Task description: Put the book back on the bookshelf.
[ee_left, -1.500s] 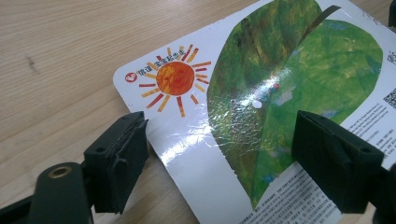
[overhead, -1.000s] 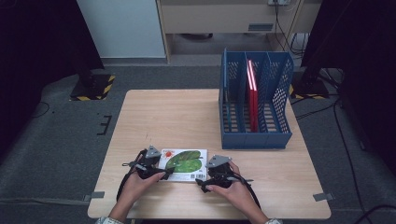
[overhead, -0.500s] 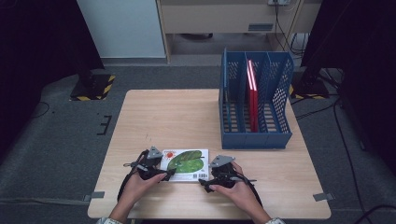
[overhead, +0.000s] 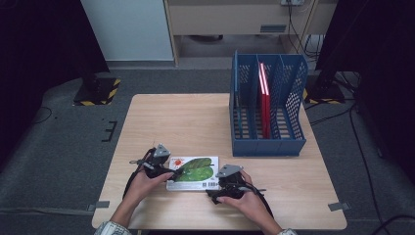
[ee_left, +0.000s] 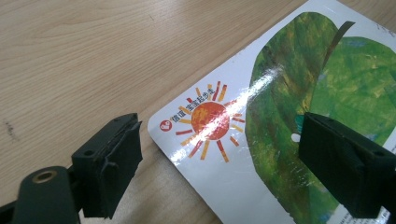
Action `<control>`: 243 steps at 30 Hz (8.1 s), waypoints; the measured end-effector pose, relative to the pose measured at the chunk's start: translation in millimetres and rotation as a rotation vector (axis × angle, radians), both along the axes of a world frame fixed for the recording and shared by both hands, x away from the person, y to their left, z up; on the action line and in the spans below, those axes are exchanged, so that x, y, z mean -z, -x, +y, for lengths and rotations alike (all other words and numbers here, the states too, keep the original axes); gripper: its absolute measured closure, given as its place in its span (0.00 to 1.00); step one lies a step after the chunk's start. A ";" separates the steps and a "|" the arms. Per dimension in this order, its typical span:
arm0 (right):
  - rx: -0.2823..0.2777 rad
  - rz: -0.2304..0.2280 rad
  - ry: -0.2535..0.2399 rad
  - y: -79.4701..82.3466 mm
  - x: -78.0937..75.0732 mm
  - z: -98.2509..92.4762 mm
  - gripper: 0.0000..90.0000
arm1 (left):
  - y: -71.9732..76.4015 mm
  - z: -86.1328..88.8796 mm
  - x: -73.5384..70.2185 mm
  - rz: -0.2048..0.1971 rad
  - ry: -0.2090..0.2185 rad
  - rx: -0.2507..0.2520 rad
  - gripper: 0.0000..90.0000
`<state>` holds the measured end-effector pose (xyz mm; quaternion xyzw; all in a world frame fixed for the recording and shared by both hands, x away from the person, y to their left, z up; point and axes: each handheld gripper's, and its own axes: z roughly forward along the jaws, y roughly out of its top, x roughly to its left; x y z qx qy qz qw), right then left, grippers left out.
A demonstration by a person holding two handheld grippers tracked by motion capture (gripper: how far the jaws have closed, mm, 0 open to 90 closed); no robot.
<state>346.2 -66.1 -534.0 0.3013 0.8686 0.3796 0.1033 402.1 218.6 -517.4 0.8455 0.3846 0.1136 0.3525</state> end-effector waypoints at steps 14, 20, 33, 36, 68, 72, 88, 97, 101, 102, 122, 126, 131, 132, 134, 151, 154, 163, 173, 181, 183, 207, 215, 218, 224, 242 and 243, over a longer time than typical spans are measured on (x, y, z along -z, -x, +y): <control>0.002 -0.015 0.022 3.6 3.1 7.0 0.10 | -7.1 2.0 5.9 0.078 0.036 -0.015 0.18; 0.010 -0.024 0.024 3.9 3.9 8.5 0.09 | -5.8 1.3 5.4 0.072 0.046 -0.059 0.23; 0.049 -0.020 0.032 3.2 4.5 13.4 0.05 | -6.2 0.0 -2.6 0.058 0.063 -0.087 0.28; 0.058 -0.017 0.031 3.4 4.6 14.9 0.04 | -6.0 0.1 -4.3 0.053 0.065 -0.087 0.28; 0.116 -0.018 0.047 3.9 5.1 23.6 0.00 | -5.1 -0.5 -23.8 0.020 0.106 -0.090 0.27; 0.129 -0.007 0.028 3.4 4.8 23.6 0.00 | -4.4 0.0 -21.4 0.028 0.093 -0.086 0.28; 0.142 0.000 0.011 2.5 4.4 22.7 0.02 | 3.5 3.1 -15.7 0.021 0.096 -0.074 0.17; 0.143 0.003 0.010 2.2 4.4 22.8 0.02 | 17.4 14.2 -12.9 0.040 0.112 -0.084 0.12; 0.143 0.002 0.011 2.2 4.4 22.9 0.02 | 23.9 9.3 -7.9 0.065 0.082 -0.042 0.11; 0.143 0.002 0.011 2.3 4.5 22.9 0.02 | 24.4 8.4 -7.4 0.068 0.078 -0.037 0.11; 0.139 0.002 0.012 1.8 4.5 22.7 0.02 | 25.9 5.7 -2.7 0.098 0.139 0.058 0.17; 0.133 0.000 0.013 1.5 4.6 22.3 0.02 | 25.7 5.7 -2.8 0.095 0.135 0.059 0.17; 0.127 -0.004 0.009 1.8 4.6 21.0 0.03 | 25.2 7.2 -2.9 0.095 0.139 0.060 0.19; 0.124 -0.007 0.013 2.1 4.5 20.8 0.02 | 25.1 7.4 -2.8 0.096 0.139 0.060 0.19; 0.117 -0.001 0.009 2.4 4.1 20.1 0.03 | 24.9 7.4 -2.4 0.099 0.138 0.060 0.20; 0.068 0.017 -0.008 1.6 -1.1 11.9 0.05 | 23.9 9.1 -1.3 0.103 0.138 0.068 0.21; 0.055 0.022 -0.042 0.1 -6.3 5.4 0.06 | 23.9 9.3 -1.3 0.101 0.137 0.070 0.21; 0.067 0.013 -0.035 -4.6 -7.6 -1.9 0.09 | 23.9 9.4 -1.0 0.097 0.135 0.074 0.22; 0.048 0.040 -0.022 -9.3 1.4 1.8 0.06 | 23.9 8.9 -0.8 0.093 0.142 0.093 0.32; 0.042 0.029 -0.007 -11.1 2.6 4.6 0.02 | 23.9 11.4 -2.3 0.089 0.136 0.095 0.43; 0.040 0.026 -0.005 -11.6 2.9 4.9 0.02 | 23.7 12.0 -2.8 0.087 0.136 0.098 0.46; 0.038 0.024 -0.015 -14.6 4.1 5.6 0.00 | 24.2 12.0 -2.2 0.082 0.165 0.141 0.44; 0.046 0.037 -0.035 -15.6 3.9 4.7 0.00 | 25.6 12.8 -9.8 0.047 0.167 0.144 0.57; 0.049 0.053 -0.053 -18.2 1.8 2.0 0.02 | 25.8 12.1 -12.2 0.034 0.170 0.152 0.60; 0.075 0.075 -0.082 -23.9 0.0 -5.0 0.04 | 27.0 8.8 -13.7 0.019 0.159 0.167 0.62; 0.095 0.021 -0.098 -18.9 3.1 2.3 0.04 | 27.8 10.4 -17.6 0.038 0.195 0.166 0.69; 0.095 0.024 -0.099 -19.0 3.1 2.1 0.04 | 26.6 11.9 -16.7 0.054 0.214 0.151 0.68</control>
